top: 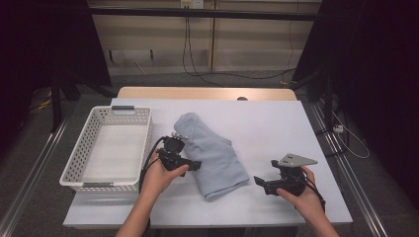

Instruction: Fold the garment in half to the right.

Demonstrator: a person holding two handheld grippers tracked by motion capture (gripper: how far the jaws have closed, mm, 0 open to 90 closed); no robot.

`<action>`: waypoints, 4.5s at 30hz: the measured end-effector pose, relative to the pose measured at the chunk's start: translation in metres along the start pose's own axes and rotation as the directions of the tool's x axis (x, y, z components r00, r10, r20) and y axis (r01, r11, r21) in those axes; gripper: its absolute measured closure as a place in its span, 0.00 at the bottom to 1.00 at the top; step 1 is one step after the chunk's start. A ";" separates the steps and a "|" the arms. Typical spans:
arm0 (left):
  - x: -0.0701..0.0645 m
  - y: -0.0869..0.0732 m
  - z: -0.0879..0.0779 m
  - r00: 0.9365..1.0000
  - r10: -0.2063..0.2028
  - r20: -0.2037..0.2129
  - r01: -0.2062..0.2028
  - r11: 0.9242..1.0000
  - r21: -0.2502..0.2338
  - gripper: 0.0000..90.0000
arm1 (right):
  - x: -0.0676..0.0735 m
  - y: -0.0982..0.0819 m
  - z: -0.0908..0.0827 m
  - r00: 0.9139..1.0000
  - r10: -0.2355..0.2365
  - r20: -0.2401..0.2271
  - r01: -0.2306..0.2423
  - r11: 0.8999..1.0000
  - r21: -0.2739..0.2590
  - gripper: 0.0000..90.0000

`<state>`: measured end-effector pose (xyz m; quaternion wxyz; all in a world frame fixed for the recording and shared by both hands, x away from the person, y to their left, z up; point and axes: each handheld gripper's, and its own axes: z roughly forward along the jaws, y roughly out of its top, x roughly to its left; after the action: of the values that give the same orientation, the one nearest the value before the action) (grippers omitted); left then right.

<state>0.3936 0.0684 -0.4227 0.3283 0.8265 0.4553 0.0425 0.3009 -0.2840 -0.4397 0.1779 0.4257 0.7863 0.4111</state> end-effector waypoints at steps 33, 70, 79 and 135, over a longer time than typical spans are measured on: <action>-0.011 -0.001 0.017 0.996 -0.088 0.020 0.088 0.996 0.014 0.33 | 0.000 -0.004 -0.003 1.000 -0.001 -0.004 0.001 1.000 0.008 0.10; 0.016 0.016 0.012 0.981 -0.193 0.033 0.193 0.981 0.002 0.81 | -0.002 -0.004 -0.006 1.000 -0.002 0.002 0.002 1.000 0.008 0.11; 0.016 0.013 0.013 0.984 -0.180 0.009 0.181 0.983 -0.041 0.59 | -0.003 -0.005 -0.005 1.000 -0.002 0.005 0.002 1.000 0.009 0.11; 0.010 0.008 0.025 0.946 -0.313 0.079 0.315 0.949 -0.013 0.80 | -0.003 -0.004 -0.007 1.000 -0.004 0.009 0.004 1.000 -0.002 0.11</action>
<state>0.4149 0.0608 -0.4399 0.3585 0.7403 0.5676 -0.0360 0.2961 -0.2912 -0.4383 0.1824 0.4258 0.7859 0.4096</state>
